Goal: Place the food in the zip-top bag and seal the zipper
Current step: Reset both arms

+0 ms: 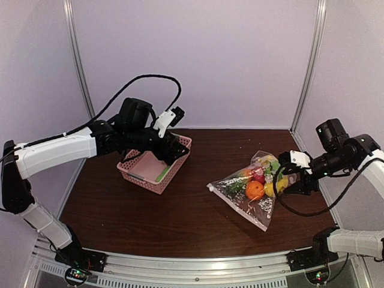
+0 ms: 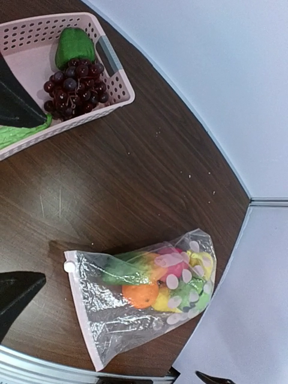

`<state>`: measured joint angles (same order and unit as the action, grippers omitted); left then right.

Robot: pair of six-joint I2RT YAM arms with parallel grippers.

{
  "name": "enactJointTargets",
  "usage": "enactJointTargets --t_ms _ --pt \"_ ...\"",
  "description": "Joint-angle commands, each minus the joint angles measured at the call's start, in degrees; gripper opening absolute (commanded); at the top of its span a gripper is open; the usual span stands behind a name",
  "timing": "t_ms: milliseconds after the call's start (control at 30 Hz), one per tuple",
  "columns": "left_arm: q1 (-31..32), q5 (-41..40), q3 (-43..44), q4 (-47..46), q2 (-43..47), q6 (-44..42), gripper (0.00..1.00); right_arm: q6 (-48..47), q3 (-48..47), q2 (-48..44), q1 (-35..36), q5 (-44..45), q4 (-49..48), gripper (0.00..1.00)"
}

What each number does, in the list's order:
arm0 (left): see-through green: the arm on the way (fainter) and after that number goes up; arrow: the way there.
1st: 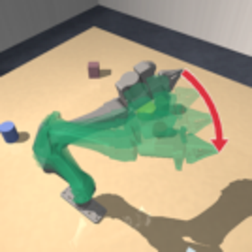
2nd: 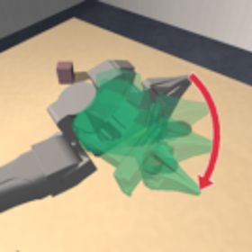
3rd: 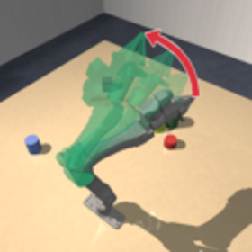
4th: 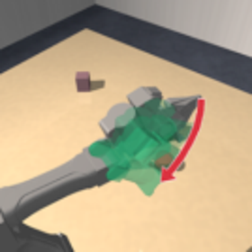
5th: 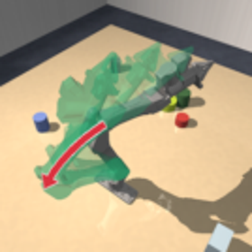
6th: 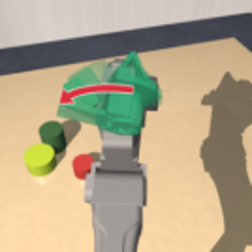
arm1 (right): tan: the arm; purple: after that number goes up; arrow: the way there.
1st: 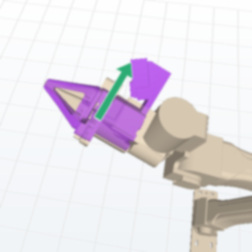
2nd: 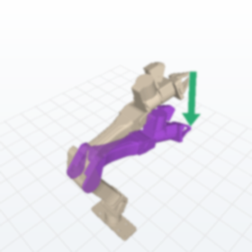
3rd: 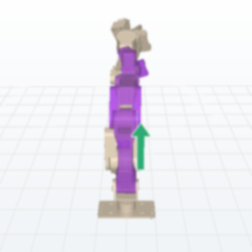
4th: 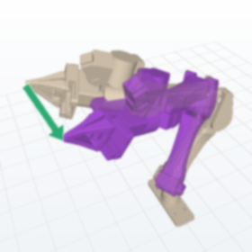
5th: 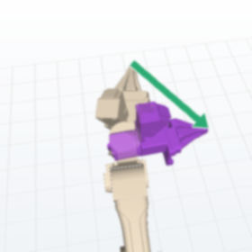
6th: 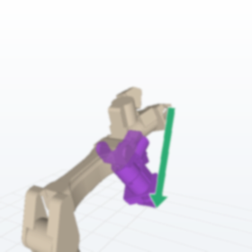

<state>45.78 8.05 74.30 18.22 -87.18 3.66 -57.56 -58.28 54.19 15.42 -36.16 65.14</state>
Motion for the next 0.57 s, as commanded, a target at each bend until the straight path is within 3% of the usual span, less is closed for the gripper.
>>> enactJointTargets --t_ms 0,33,67,200,333,533 --pt "-1.1 -5.0 -0.4 0.9 2.3 -0.2 0.89 4.3 -10.1 -1.4 -1.0 0.1 3.3 0.77" --pt "-1.2 -6.8 -0.6 0.9 2.8 0.2 0.93 9.5 -10.9 -1.3 -1.5 1.7 -2.6 0.92" --pt "-1.4 -10.1 -1.1 0.6 3.5 0.6 0.96 16.6 -10.6 -1.4 -1.6 4.5 -8.1 0.97" --pt "-2.6 -19.2 -2.3 -0.8 5.8 3.1 0.98 39.9 -7.1 -0.4 -1.8 21.7 -29.2 1.0" --pt "-3.8 -26.8 -2.7 -0.9 8.1 4.5 0.98 49.4 -5.7 0.1 -1.9 29.3 -39.2 1.0" --pt "-3.9 -30.7 -8.4 -7.5 13.1 4.2 0.98 54.4 -6.1 2.0 -1.9 30.8 -42.1 1.0"
